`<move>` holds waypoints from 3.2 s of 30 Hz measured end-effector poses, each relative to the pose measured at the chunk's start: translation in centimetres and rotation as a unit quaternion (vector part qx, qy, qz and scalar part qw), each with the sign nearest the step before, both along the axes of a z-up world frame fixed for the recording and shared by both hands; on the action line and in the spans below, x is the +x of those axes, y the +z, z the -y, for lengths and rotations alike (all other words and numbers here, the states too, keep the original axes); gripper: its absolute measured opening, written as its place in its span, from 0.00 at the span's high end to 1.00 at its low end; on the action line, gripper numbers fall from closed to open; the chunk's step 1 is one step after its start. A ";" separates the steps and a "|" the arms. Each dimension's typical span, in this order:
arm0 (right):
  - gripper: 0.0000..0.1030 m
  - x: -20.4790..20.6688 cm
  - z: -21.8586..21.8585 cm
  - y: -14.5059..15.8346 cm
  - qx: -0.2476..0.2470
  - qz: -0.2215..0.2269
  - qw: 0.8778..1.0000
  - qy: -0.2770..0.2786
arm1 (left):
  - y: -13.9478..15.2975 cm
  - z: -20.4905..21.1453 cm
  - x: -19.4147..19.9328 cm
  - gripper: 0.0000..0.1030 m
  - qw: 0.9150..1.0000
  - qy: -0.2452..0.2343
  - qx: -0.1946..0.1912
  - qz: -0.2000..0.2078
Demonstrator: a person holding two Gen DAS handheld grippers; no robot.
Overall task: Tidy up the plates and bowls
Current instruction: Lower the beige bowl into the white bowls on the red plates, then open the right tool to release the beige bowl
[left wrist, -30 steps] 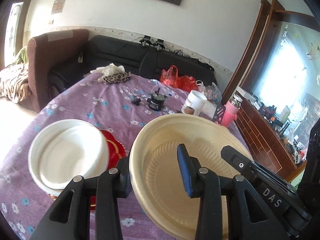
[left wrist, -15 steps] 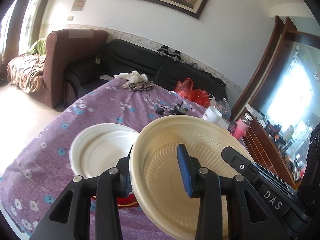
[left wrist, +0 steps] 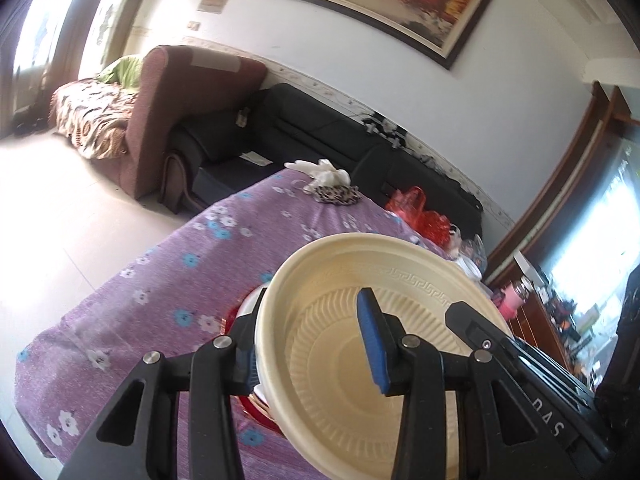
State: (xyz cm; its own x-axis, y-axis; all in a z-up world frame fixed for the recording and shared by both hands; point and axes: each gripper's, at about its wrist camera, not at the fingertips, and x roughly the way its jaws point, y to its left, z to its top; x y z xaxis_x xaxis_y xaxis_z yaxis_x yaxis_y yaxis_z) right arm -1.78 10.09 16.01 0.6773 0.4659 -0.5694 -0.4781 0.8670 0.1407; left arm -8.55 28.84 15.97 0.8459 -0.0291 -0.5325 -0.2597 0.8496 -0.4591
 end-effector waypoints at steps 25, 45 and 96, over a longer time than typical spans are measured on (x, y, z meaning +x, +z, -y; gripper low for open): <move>0.78 4.2 -3.0 -5.3 -0.035 -0.049 0.998 -0.005 | -4.6 -2.8 3.7 0.62 0.999 0.014 -0.003 -0.050; 0.78 6.6 -3.3 -7.1 -0.049 -0.056 0.997 -0.022 | -6.8 -1.9 6.2 0.62 0.997 0.006 0.009 -0.077; 0.48 4.1 -1.5 -4.0 0.002 -0.014 0.999 -0.040 | -5.9 -2.0 4.9 0.55 0.998 -0.001 -0.008 -0.063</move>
